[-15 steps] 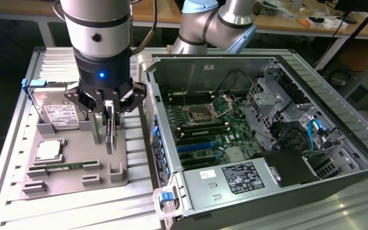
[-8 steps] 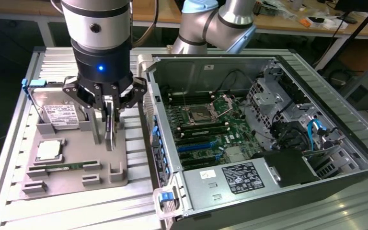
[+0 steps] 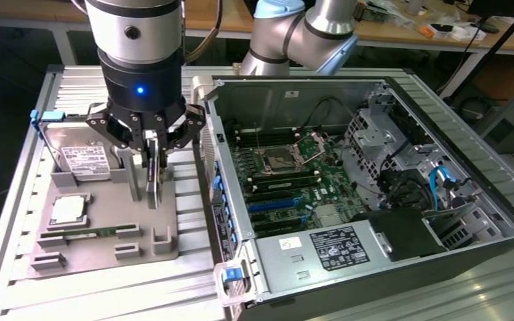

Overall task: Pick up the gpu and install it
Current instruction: 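Pick up the gpu and move the gpu toward the slot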

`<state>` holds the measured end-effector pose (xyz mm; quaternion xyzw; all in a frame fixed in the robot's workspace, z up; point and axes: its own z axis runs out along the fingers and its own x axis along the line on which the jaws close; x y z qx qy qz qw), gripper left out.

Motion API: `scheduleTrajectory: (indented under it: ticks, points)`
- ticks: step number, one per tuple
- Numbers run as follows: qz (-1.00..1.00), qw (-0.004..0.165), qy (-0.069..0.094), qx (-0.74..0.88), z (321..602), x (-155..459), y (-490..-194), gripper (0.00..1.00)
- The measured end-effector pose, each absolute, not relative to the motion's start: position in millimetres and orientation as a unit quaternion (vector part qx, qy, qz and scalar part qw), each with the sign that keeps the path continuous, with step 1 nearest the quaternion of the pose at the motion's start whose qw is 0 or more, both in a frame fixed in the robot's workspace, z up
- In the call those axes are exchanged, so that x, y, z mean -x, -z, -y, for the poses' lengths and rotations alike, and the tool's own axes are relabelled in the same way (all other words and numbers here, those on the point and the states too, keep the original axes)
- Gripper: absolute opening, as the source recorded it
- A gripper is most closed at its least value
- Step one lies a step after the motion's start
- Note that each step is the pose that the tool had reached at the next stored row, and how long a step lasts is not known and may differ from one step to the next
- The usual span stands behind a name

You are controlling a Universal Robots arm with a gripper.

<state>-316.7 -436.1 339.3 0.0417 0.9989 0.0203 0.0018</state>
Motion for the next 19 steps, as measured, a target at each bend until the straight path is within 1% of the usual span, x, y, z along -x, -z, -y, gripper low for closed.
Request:
scheduleTrajectory:
  ticks: [19]
  points:
    - [-0.999, 0.002, -0.02, -0.042, 436.1, 316.7, -346.8, 0.27]
